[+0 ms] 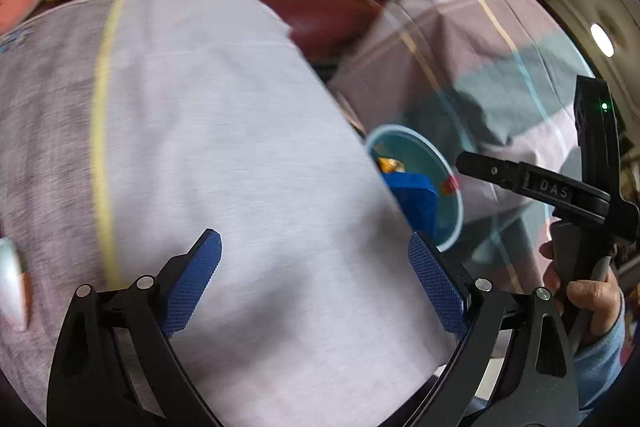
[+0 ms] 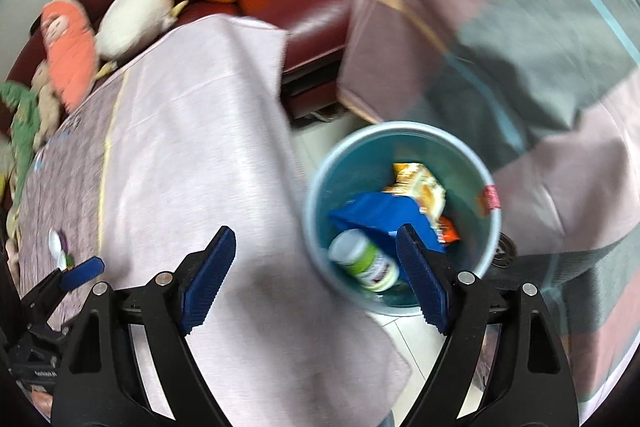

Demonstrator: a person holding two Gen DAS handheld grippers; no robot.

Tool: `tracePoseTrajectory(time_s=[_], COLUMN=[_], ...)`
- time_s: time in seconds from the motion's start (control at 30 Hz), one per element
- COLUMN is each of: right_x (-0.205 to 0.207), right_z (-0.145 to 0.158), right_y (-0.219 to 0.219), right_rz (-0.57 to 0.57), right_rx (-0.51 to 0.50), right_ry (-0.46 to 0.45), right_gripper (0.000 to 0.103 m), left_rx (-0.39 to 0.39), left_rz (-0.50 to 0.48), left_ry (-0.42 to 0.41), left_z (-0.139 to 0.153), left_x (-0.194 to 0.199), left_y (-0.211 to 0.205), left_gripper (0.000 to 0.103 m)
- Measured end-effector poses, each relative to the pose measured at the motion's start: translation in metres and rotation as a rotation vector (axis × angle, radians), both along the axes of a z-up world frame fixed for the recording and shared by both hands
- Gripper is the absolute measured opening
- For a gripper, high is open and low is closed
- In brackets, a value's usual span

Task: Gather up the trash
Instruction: 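Move both open tools back over the two capsule halves on the table, then grasp the green-orange capsule half with the right tool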

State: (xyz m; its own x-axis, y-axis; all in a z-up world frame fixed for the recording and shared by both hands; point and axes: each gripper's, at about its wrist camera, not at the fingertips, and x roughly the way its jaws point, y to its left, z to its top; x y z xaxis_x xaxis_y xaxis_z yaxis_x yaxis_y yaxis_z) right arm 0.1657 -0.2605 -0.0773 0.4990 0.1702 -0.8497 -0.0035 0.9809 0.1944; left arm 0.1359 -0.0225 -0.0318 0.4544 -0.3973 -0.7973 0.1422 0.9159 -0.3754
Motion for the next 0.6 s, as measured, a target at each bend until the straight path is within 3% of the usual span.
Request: tracePoseTrajectory(time_s=[0.27, 0.6], right_x=[-0.004, -0.014], right_z=[0.011, 0.017], right_y=[0.087, 0.179], right_rz=[0.143, 0.284], right_rx=[-0.036, -0.108], right_ry=[-0.002, 0.007], right_gripper=[0.079, 0.079], left_rx=[-0.014, -0.042], left_rz=[0.161, 0.293], left_ry=[-0.031, -0.039], left_z=[0.007, 0.005], left_x=[-0.031, -0.061], left_y=[0.090, 0.170], left_gripper=[0.096, 0.096])
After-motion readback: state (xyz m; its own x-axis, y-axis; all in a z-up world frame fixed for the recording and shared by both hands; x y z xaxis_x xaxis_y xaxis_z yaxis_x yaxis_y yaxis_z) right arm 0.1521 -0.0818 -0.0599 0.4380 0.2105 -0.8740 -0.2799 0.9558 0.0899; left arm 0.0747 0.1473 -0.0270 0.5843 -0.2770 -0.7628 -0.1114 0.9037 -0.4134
